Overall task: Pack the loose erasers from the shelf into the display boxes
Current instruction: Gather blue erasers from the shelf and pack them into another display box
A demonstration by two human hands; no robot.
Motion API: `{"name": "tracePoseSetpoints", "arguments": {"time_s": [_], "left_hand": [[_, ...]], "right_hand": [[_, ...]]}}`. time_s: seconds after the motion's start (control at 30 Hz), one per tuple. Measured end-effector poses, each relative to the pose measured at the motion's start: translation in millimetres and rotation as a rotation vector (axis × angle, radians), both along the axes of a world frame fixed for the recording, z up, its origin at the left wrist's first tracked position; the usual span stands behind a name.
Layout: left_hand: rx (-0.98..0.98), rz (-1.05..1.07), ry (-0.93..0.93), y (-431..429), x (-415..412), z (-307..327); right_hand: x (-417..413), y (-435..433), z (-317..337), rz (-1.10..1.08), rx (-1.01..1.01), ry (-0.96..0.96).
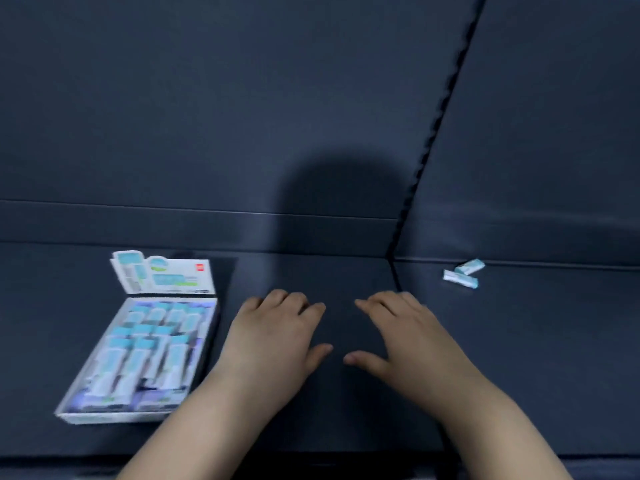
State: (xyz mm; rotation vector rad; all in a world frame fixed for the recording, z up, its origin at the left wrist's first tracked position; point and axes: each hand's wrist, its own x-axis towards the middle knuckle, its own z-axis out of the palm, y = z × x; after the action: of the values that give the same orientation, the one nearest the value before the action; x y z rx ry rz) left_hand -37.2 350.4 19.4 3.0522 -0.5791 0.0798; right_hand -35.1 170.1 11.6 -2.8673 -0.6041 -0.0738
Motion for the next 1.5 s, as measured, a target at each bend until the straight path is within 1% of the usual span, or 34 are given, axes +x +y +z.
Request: {"name": "tracePoseSetpoints", "arguments": {"time_s": [0.03, 0.23, 0.4, 0.5, 0.67, 0.8, 1.0, 1.13, 1.33, 1.5], "left_hand": [[0.0, -0.006, -0.028, -18.2, 1.8, -1.5], [-0.008, 0.049, -0.01, -115.2, 9.3, -9.0], [-0.009, 0.089, 0.052, -144.9, 1.9, -17.0], [0.023, 0.089, 0.077, -145.8, 2.8, -17.7], [0.021, 0.07, 0.094, -139.7, 16.8, -16.8], [0.019, 0.047, 0.123, -141.2, 28.7, -16.4], [0.006, 0.012, 0.098, -157.6, 34.9, -17.0], [0.005, 0.018, 0.093, -171.0, 36.8, -17.9], [0.003, 0.077, 0.067, -210.5, 41.9, -21.4], [-0.004, 0.105, 0.063, -234.6, 56.2, -23.7]], "right_hand": [[2.0, -17.7, 1.6, 0.002, -0.017, 0.001], [14.8, -110.2, 1.9, 0.011, -0.108, 0.053], [22.5, -149.1, -5.5, -0.009, -0.118, 0.141], [26.5, -158.0, -9.5, -0.039, -0.093, 0.175], [27.7, -154.1, -12.5, -0.103, -0.065, 0.183], [24.1, -149.1, -16.1, -0.122, -0.082, 0.192], [30.3, -160.8, -13.4, -0.173, -0.065, 0.169], [51.3, -174.0, -12.8, -0.211, -0.013, 0.167], [94.7, -194.0, -39.1, -0.21, 0.079, 0.125], [123.5, -210.7, -55.2, -0.191, 0.023, 0.142]]}}
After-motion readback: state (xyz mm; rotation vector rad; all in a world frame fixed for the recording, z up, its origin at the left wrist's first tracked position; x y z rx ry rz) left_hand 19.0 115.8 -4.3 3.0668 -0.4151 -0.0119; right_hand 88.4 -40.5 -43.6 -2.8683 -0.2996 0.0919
